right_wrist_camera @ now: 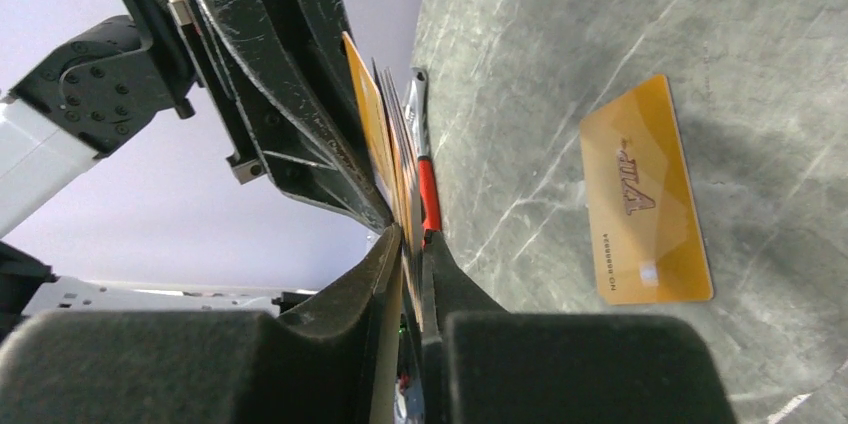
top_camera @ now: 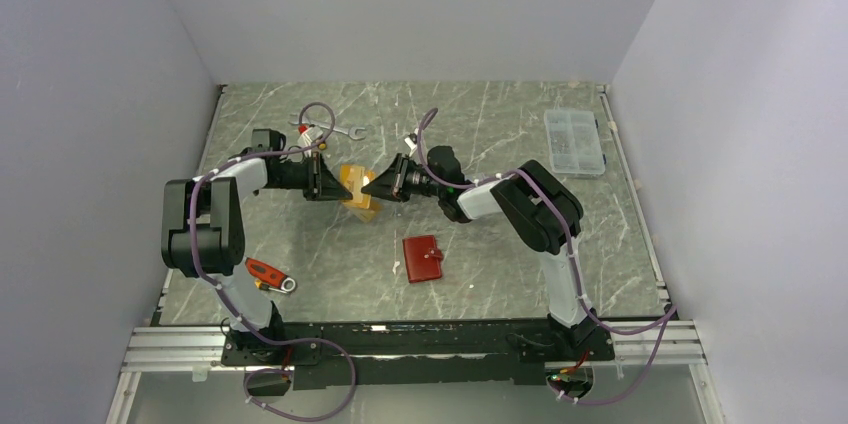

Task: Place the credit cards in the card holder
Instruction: Place the credit card at the center of the board.

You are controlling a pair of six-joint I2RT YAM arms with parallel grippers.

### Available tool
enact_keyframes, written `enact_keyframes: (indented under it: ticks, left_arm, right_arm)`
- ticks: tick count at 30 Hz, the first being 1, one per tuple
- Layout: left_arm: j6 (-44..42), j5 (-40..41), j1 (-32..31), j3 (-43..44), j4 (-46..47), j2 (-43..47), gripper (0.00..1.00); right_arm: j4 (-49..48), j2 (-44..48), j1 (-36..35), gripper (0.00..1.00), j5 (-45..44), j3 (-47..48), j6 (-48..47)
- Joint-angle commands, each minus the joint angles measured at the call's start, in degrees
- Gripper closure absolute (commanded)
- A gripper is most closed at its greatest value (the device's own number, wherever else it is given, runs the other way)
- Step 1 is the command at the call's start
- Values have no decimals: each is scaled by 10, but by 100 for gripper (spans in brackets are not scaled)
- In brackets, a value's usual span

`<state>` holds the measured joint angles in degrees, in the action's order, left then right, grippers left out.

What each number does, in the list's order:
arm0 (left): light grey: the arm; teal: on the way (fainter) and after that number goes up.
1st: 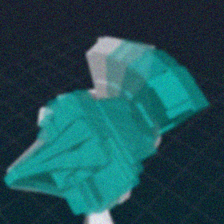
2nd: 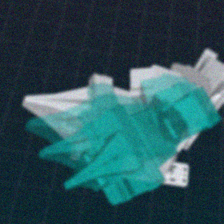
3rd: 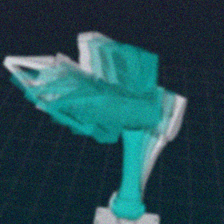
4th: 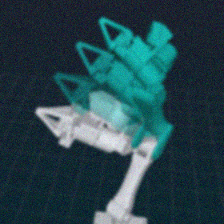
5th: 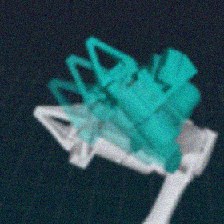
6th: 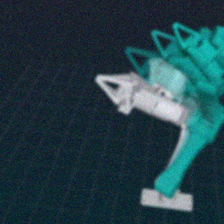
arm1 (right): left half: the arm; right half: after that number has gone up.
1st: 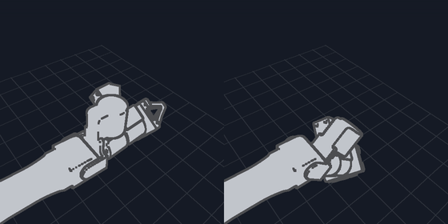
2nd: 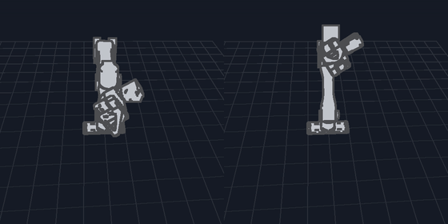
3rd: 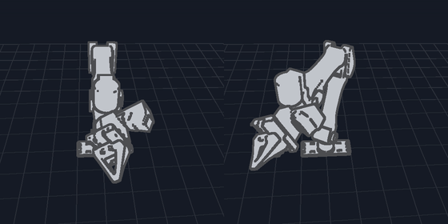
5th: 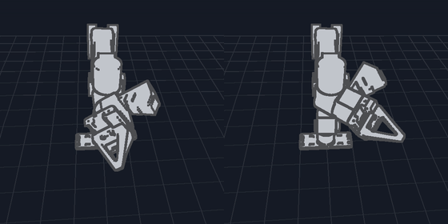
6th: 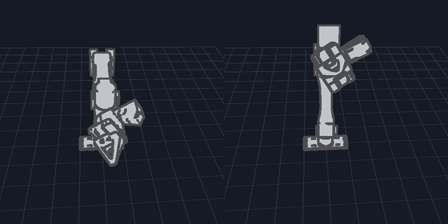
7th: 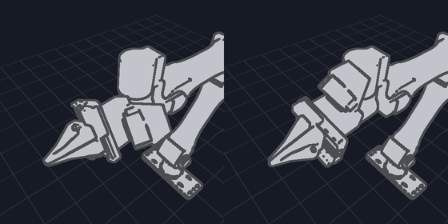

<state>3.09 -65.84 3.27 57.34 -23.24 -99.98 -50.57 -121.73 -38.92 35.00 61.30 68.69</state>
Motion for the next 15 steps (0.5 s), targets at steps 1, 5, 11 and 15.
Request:
enact_keyframes:
  ticks: [1, 5, 11, 15]
  left_arm:
    - [-24, -16, 5, 8, 3, 5, 85]
    - [-43, -17, 5, 7, -8, 5, 84]
    - [-48, -33, 20, 2, -13, 18, 83]
    - [-65, -49, 29, 9, -30, 18, 82]
  right_arm:
    - [-53, 13, 5, 94, 18, -5, 16]
    - [-53, 17, 5, 100, 12, -12, 15]
    - [-74, 17, 11, 100, 13, -37, 23]
    - [-91, 13, 12, 100, 22, -39, 30]
